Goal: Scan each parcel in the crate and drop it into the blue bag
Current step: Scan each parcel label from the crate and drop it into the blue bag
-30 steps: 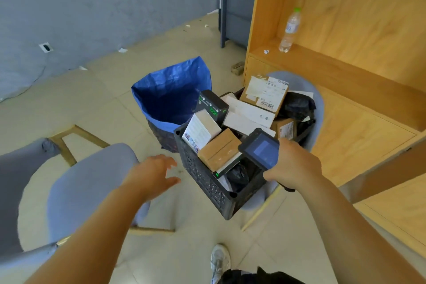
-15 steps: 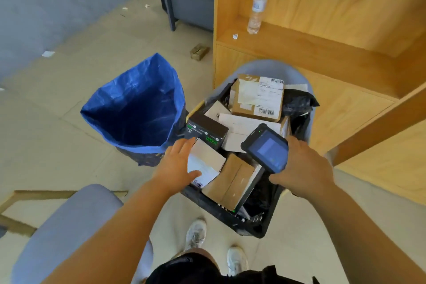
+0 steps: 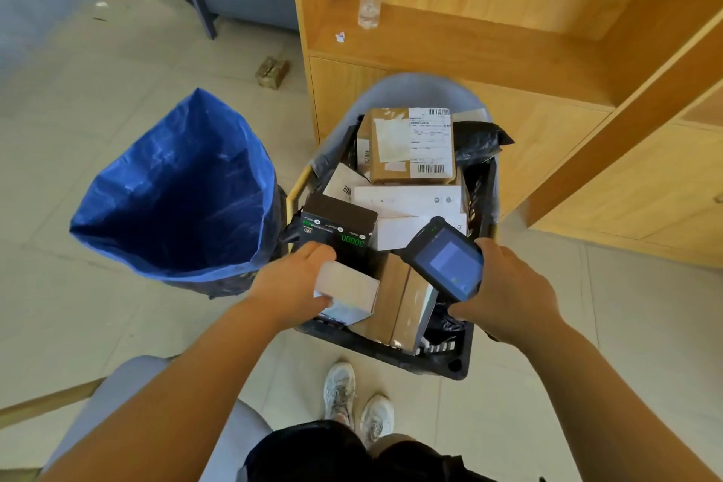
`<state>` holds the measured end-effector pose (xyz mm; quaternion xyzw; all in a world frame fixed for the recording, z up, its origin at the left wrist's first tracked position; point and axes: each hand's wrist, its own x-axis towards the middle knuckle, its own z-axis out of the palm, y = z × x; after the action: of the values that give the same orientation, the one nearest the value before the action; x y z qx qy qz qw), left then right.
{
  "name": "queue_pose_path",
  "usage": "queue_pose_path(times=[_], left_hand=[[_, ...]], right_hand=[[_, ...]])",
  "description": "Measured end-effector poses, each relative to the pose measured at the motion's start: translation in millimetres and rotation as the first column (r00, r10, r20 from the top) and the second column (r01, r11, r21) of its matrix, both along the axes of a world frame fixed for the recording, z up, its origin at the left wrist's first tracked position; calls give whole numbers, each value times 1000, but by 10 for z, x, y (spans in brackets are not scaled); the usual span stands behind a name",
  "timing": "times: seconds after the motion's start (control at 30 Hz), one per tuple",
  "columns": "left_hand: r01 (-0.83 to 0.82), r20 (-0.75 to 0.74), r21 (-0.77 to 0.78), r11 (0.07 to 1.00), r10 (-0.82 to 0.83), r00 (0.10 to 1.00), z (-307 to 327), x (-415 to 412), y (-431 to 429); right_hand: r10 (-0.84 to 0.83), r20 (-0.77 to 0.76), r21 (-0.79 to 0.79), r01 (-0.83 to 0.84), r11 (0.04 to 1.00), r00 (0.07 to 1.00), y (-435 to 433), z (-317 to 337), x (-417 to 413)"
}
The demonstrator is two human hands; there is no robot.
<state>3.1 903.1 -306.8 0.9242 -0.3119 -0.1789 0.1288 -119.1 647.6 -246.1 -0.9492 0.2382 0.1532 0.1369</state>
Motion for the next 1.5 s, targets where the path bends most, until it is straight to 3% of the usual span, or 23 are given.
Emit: queue_pose_path(times=[0.17,0.3,0.43,0.6,0.7,0.8,1.0,1.1,1.23,1.37,1.5], left_hand=[[-37,-12,124,992,38,999,146,-91,119],[-215,-184,-110,970,193,964,323,-189,270],[-361,-259,-334,871,283,923,535,-320,502],[-645,-561,-503,575,350,750,844,-405,815],[-665,-455,-523,534,485,747,992,-345,977],[-720,-394,-514,467,617,681,1048,-226,1129],[-847,-549,-499,182,690,471,1014,168,1300],[-906,-683,-419,55,639,355,927,484,1344],[-952,-814,-301,53,505,286,715,1005,1429],[-914,-819,-313,258,413,397,476,1605,1579],[-894,-800,-350,279,408,440,304,2185,1817]], right_hand=[[10,48,12,-11,1000,999,3,29,-29],[10,103,47,-14,999,995,-13,62,-33],[9,177,86,-25,996,984,-8,100,5],[38,307,136,-84,987,951,59,244,181],[64,361,140,-122,983,930,161,375,372],[118,393,132,-183,974,912,303,491,588],[181,415,147,-262,954,892,606,611,1039],[205,422,150,-291,945,883,745,653,1316],[214,432,79,-273,959,876,927,661,1755],[202,408,19,-229,973,891,1181,604,2240],[170,322,-22,-172,985,931,1553,549,2696]])
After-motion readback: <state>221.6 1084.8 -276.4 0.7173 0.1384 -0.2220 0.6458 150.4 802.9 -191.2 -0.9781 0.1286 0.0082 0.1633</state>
